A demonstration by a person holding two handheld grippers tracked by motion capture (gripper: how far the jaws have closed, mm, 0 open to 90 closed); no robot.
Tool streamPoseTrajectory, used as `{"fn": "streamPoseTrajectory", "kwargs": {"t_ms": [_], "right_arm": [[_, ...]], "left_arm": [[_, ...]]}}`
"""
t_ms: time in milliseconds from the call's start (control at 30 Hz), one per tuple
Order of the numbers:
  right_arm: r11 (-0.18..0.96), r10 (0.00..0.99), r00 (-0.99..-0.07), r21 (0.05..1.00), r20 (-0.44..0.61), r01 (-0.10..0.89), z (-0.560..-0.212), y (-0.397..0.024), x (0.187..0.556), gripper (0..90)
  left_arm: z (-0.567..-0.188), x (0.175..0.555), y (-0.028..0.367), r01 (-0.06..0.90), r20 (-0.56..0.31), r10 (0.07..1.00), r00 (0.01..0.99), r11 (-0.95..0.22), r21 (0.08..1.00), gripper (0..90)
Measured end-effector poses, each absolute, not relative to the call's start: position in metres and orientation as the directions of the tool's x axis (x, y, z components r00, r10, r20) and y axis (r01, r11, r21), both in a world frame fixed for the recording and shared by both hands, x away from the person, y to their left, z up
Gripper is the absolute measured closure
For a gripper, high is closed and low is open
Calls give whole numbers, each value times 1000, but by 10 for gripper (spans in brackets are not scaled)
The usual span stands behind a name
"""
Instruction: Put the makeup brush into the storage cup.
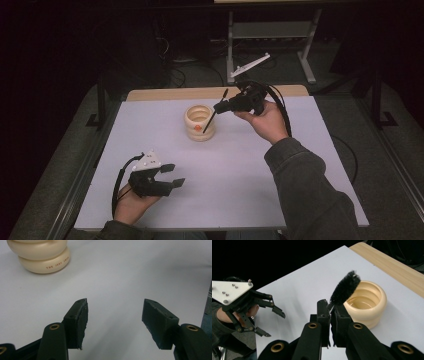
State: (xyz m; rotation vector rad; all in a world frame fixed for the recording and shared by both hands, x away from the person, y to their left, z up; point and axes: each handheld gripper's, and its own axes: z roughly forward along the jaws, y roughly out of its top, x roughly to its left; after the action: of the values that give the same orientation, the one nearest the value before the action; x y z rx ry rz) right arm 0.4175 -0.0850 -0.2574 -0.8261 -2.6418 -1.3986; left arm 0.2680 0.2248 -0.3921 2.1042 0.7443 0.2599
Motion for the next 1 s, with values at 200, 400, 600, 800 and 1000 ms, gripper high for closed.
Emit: {"fn": "streamPoseTrajectory", "kwargs": {"t_ms": [200,400,600,800,1000], "right_arm": [[456,442,-856,754,269,473,-253,-80,425,847],[459,450,-855,754,259,470,-247,-72,432,847],[459,462,-849,751,255,475,-244,-65,441,847],[469,492,-837,737,240,487,-240,-59,455,847],[465,515,-826,735,228,493,-236,-56,466,847]], "left_arm": [[-392,268,225,414,-85,598,797,-437,799,368],[-391,268,226,416,-87,602,794,-432,800,365],[-391,268,227,410,-81,599,796,-436,801,360],[-391,269,227,415,-89,602,794,-428,803,348],[-391,268,228,427,-102,608,788,-419,801,341]]}}
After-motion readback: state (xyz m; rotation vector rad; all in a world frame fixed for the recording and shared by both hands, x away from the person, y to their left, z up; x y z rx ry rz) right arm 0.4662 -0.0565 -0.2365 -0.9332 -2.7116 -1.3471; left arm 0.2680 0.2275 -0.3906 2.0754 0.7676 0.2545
